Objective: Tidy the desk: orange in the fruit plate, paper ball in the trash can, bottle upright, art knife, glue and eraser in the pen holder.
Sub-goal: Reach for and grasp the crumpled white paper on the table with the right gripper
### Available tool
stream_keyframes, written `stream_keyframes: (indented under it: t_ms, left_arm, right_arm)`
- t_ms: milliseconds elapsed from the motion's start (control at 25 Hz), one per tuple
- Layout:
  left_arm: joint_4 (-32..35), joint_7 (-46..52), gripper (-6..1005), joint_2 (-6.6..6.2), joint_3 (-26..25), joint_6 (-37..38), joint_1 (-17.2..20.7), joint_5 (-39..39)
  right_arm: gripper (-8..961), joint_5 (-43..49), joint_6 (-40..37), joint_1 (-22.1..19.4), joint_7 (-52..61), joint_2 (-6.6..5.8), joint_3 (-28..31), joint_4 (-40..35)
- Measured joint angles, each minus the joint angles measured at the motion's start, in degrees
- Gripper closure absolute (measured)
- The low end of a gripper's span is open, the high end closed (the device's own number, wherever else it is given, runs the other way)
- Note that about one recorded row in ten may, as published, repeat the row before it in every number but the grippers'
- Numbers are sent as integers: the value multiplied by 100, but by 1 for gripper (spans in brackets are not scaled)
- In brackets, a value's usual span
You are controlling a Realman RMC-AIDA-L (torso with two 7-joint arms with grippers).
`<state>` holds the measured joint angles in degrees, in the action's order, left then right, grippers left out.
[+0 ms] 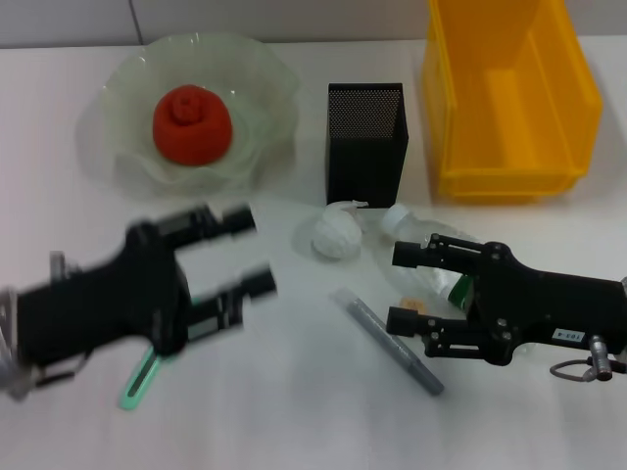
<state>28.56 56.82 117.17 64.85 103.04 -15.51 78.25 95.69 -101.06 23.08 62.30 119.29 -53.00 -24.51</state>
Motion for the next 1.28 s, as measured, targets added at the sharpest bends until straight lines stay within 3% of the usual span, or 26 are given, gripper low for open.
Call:
stream_keyframes:
  t_ms: [240,400,480,560,680,760,920,1000,1080,1120,1280]
  left_arm:
    - [-305,-13,386,47,-114,-69,61,288]
    - [-323,-23,388,88,-148,-143,0,296]
    - [-328,-27,389,92,-148,-209,-60,302]
    - [-330,-29,391,101,-139,-320,-90,304]
    - [-332,-31,391,110,-104,-457,-129,322]
    - [-333,-32,391,111,-96,-495,-137,330]
    - [-340,-34,391,119,-89,-569,-125,347]
    - [-341,-34,391,120,-90,-577,-116,347]
    - [-342,-35,391,122,-102,-619,-94,349]
    - [-342,-35,391,122,-102,-619,-94,349]
    - [-343,-36,391,121,-116,-632,-88,349]
  right_arm:
    - [168,-24,16,-7,25,-17,0,-28]
    - [168,-42,150,27,655,-19,58,-240]
    - [169,-59,199,42,1843,-5,89,-1003]
    - [169,-71,195,43,2228,2,87,-1299]
    - [169,-73,217,121,3783,-1,55,-2697]
    - [168,32,220,170,4149,-12,42,-3032]
    - [168,1415,180,687,5701,-25,6,-4641]
    - [169,1668,174,807,5904,-21,-23,-4851]
    - [169,2315,176,1221,6393,-42,-259,-5158]
    - [169,2315,176,1221,6393,-42,-259,-5158]
    - [168,3111,188,1901,6927,-71,-633,-5043]
